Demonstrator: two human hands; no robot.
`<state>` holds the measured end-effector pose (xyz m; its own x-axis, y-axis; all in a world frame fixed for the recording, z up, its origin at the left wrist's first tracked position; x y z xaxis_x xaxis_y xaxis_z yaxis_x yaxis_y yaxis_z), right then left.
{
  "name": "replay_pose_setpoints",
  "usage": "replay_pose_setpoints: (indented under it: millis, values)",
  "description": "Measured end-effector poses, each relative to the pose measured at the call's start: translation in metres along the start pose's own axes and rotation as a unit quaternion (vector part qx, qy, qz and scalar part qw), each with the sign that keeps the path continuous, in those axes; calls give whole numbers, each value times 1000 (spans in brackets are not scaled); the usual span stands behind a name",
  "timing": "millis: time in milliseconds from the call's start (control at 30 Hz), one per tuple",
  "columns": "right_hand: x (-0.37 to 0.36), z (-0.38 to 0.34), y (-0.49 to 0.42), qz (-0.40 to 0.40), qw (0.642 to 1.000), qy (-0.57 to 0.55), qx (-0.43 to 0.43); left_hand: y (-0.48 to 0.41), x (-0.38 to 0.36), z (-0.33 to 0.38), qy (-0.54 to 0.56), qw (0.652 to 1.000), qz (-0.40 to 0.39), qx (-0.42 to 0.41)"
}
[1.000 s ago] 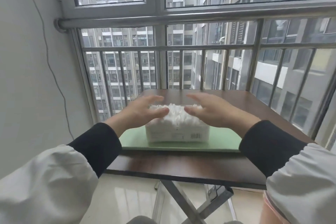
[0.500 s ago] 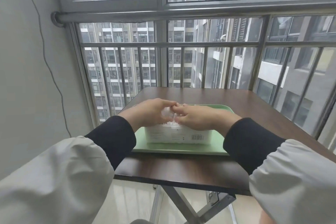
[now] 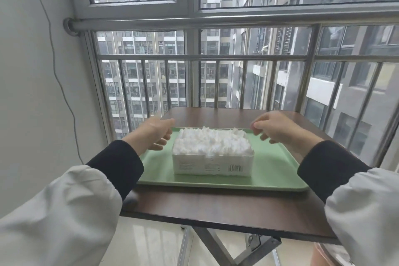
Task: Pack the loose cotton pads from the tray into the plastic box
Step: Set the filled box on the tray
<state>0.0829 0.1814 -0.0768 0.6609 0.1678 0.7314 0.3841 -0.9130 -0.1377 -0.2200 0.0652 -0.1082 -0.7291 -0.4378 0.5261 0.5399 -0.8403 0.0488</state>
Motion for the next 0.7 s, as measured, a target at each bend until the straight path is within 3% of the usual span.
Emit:
replay_pose_setpoints:
  millis: [167,533,700]
  values:
    - [-30,13,-3,-60,997,-12,-39,-3,-19,-7,40,997,-36,55]
    - [-27,17,0,2,981,-190,27,-6,-19,-1,161,984,-38,-70]
    - [-23,13,9,-11,979,-196,56,11,-21,4,226,966,-55,-113]
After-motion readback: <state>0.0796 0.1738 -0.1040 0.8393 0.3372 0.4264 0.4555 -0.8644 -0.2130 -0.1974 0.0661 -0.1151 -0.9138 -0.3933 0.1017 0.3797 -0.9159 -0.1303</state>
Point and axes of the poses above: each hand's wrist, its own y-axis away from the middle knuckle, its own x-axis out of the back of the hand, z = x × y, the point moved 9 cm from there along -y, towards the middle knuckle, and after that the axes turned 2 degrees about y, right-handed, at the moved point
